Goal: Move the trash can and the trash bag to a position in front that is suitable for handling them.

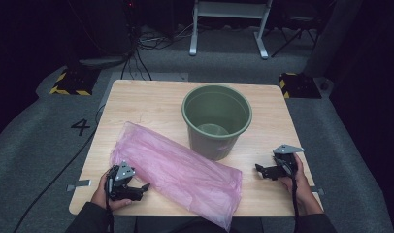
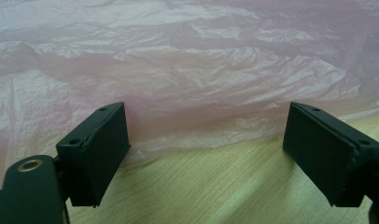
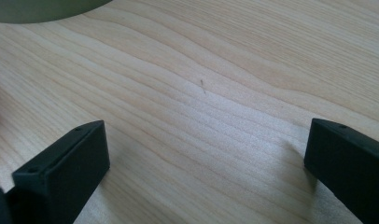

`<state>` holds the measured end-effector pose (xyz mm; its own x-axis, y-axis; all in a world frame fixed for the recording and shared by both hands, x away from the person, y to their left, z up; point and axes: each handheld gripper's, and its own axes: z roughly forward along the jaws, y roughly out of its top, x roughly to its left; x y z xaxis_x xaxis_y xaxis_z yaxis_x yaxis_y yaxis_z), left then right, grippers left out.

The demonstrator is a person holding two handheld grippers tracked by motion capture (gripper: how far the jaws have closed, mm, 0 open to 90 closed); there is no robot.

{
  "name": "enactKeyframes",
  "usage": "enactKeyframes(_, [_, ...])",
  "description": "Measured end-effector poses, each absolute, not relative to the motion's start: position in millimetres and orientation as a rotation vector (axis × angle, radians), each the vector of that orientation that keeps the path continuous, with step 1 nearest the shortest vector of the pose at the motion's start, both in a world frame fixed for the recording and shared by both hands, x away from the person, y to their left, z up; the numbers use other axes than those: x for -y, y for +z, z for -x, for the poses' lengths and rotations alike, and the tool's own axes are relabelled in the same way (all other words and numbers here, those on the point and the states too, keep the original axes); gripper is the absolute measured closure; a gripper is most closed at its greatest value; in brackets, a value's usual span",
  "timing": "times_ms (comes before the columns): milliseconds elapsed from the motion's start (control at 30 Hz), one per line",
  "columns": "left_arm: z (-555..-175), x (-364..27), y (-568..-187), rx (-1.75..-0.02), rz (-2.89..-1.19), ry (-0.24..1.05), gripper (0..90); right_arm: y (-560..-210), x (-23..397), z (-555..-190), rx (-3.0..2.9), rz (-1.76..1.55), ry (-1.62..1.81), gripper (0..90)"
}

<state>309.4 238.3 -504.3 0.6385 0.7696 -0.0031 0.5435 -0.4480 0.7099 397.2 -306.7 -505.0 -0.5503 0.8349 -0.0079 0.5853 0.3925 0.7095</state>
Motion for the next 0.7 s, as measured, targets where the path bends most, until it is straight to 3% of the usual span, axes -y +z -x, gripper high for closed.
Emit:
enactKeyframes(300, [-309, -238, -504, -1.020, -2.163, 0.421, 14.2, -504, 309, -395, -2.303, -1.208, 0.959, 3.5])
enactKeyframes(467, [-309, -238, -504, -1.028, -2.160, 0.425, 14.1, -501, 307, -389, -2.275, -1.187, 0.955, 16.5])
enactKeyframes(700, [-310, -237, -504, -1.047, -2.160, 0.428, 11.0, -486, 289, -383, -2.321, -1.065, 0.986, 20.0])
